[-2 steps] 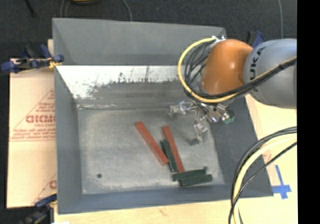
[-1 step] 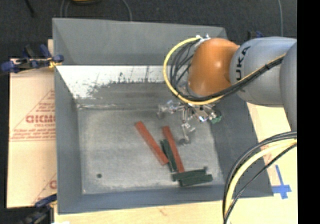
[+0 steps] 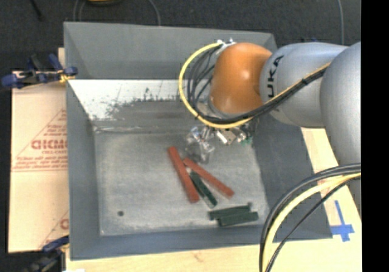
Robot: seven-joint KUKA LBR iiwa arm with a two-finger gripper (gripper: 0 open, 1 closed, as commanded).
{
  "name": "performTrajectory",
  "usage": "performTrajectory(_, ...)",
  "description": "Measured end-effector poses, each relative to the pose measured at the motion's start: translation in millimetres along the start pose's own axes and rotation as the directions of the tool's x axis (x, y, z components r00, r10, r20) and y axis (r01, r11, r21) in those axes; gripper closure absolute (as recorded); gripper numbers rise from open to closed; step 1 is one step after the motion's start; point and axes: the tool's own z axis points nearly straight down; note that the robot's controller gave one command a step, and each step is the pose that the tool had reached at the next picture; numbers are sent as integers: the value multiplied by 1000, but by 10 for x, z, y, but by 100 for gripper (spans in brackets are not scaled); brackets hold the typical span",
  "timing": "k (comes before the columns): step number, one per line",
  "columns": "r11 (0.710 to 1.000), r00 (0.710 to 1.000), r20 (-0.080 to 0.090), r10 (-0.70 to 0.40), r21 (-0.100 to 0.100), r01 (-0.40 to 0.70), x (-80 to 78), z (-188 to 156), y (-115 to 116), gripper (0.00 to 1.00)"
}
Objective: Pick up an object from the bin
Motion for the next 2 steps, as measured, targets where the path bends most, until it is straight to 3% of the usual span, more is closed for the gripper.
performTrajectory(1, 1000, 1000, 0, -1, 0, 1, 0, 0, -2, 0)
performTrajectory(2, 1000, 1000, 0, -1, 0, 1, 1, 0, -1, 0)
